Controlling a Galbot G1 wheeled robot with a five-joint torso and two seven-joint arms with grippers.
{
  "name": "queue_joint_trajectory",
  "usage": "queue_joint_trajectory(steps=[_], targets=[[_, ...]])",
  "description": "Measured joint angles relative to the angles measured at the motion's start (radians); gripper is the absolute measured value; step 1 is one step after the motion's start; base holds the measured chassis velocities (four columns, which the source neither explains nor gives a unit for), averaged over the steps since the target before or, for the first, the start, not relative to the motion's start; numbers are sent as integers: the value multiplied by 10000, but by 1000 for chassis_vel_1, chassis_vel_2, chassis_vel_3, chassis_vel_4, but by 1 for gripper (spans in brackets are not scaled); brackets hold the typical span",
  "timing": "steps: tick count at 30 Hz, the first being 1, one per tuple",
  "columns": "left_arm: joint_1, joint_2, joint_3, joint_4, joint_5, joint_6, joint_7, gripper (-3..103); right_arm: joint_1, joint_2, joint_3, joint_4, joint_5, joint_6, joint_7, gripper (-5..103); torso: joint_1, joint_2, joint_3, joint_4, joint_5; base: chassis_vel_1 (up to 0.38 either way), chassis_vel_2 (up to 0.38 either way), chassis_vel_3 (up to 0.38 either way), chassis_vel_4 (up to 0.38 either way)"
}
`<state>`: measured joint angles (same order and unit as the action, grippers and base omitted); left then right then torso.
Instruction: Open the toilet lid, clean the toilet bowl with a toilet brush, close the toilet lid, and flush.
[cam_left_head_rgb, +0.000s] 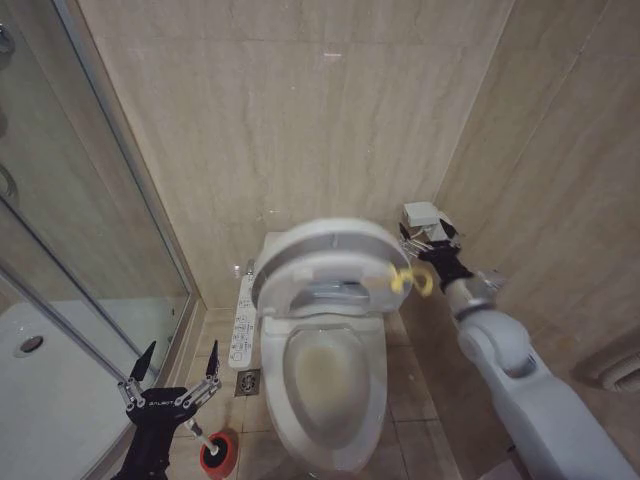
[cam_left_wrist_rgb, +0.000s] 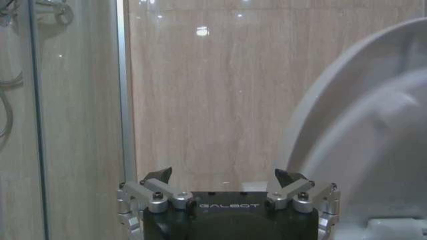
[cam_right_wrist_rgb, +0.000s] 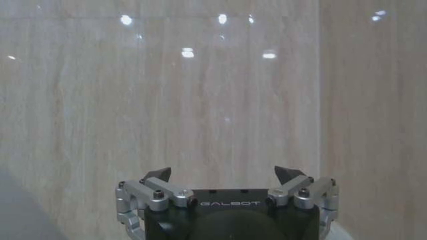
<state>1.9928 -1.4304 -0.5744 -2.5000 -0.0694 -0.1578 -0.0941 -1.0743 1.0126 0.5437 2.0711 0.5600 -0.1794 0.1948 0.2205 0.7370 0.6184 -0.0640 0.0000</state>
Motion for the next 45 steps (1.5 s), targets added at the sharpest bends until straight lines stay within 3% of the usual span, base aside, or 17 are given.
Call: queue_joint_trajectory(steps=[6, 17, 21, 26, 35, 45], targets=[[0, -2, 0, 0, 0, 0, 0, 100, -1750, 491, 874, 1351, 432, -570, 300, 100, 0, 0, 1, 0, 0, 0, 0, 0, 0], [0, -1, 0, -1, 0, 0, 0, 100, -4019, 1100, 1598, 2864, 703, -683, 340, 100, 1, -2, 1, 1, 0, 0, 0, 0, 0], [0, 0, 0, -1, 0, 0, 0, 100, -4790, 1834, 2610, 3265, 851, -768, -428, 100, 1, -1, 1, -2, -1, 0, 0, 0, 0], [0, -1, 0, 0, 0, 0, -1, 100, -5643, 2408, 3001, 3574, 611, -683, -851, 100, 1, -2, 1, -2, 0, 0, 0, 0, 0], [0, -1, 0, 0, 0, 0, -1, 100, -6073, 2864, 2840, 3797, -287, -258, -1079, 100, 1, -2, 2, 1, -1, 0, 0, 0, 0], [0, -1, 0, 0, 0, 0, 0, 100, -6082, 2954, 2678, 3813, -593, -130, -1299, 100, 2, -2, 2, 1, 0, 0, 0, 0, 0]])
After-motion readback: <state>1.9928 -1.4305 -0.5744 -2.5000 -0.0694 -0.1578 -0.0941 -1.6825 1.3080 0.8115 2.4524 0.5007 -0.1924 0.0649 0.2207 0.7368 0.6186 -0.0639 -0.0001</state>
